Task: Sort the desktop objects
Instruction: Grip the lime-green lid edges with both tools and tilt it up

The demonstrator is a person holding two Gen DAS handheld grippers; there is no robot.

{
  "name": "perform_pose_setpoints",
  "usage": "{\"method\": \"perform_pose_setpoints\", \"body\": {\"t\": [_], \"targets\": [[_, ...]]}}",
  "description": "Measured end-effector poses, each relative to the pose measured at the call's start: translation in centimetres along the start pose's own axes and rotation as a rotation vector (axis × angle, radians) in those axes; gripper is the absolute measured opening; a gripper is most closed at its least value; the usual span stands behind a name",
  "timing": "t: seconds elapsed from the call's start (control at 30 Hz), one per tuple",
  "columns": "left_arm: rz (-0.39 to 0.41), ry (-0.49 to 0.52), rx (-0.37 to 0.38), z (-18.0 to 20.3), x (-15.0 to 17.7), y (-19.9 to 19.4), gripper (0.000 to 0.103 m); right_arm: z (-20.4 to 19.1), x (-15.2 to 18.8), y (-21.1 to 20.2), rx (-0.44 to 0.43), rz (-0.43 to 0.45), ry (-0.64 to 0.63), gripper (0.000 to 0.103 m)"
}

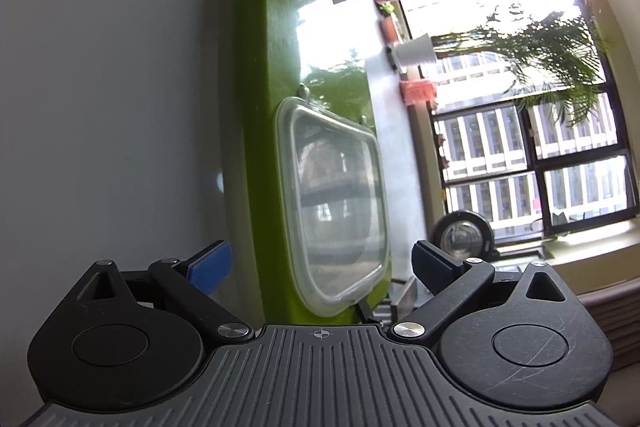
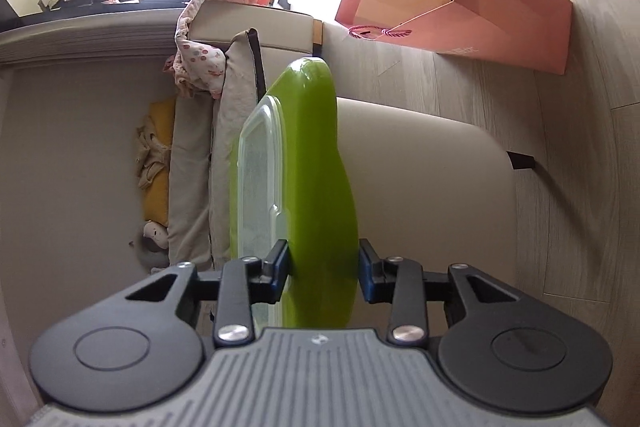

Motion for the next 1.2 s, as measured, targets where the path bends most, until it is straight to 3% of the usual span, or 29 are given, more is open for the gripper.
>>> {"method": "perform_pose_setpoints", "body": {"t": [0.13,0.23,0.33,0.47,0.53,0.6,0.63,0.67,0.73,0.77,0.9,1.2], "targets": [[-0.010,-0.062,0.083,0.0,0.0,0.2,0.101,-1.0,0.1,-2.8,-0.028,-0.067,0.086,0.036],[-0.017,-0.128,0.141,-0.2,-0.8,1.0,0.103,-1.0,0.4,-4.0,-0.089,-0.200,0.199,0.035],[-0.041,-0.115,0.105,0.0,-1.9,2.6,0.103,-0.8,1.0,-4.9,-0.154,-0.310,0.239,0.034],[-0.076,-0.048,0.047,1.0,-3.5,5.3,0.103,0.4,0.8,-6.5,-0.127,-0.303,0.179,0.034],[-0.074,-0.006,-0.061,0.8,-4.2,6.3,0.102,1.2,0.7,-6.7,-0.131,-0.311,0.169,0.034],[-0.069,0.035,-0.155,0.6,-4.8,6.9,0.086,2.0,0.5,-6.8,-0.138,-0.318,0.164,0.034],[-0.070,0.050,-0.175,0.6,-4.9,7.0,0.063,2.5,0.4,-6.7,-0.139,-0.320,0.159,0.035],[-0.077,0.052,-0.191,0.5,-4.9,7.1,0.053,2.9,0.3,-6.6,-0.132,-0.314,0.156,0.035],[-0.082,0.043,-0.193,0.6,-4.7,6.9,0.049,3.9,0.3,-6.6,-0.110,-0.304,0.145,0.036],[-0.078,0.046,-0.192,0.9,-4.5,6.7,0.042,4.3,0.3,-6.4,-0.098,-0.304,0.143,0.036],[-0.045,0.088,-0.188,2.5,-3.7,5.1,0.037,5.6,-0.1,-5.5,-0.071,-0.281,0.158,0.038],[0.009,0.046,-0.151,2.7,-0.9,0.0,0.020,4.4,0.0,-4.4,-0.041,-0.192,0.085,0.041]]}}
Point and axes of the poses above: each gripper's, at about its wrist camera, not at the fingertips, and y roughly the way its jaws point, z to its right, x to its underside, the point moved 8 cm from there along y, roughly the way its jaws point, and after that the axes turned 10 degrees about x, right-handed, at the moved point
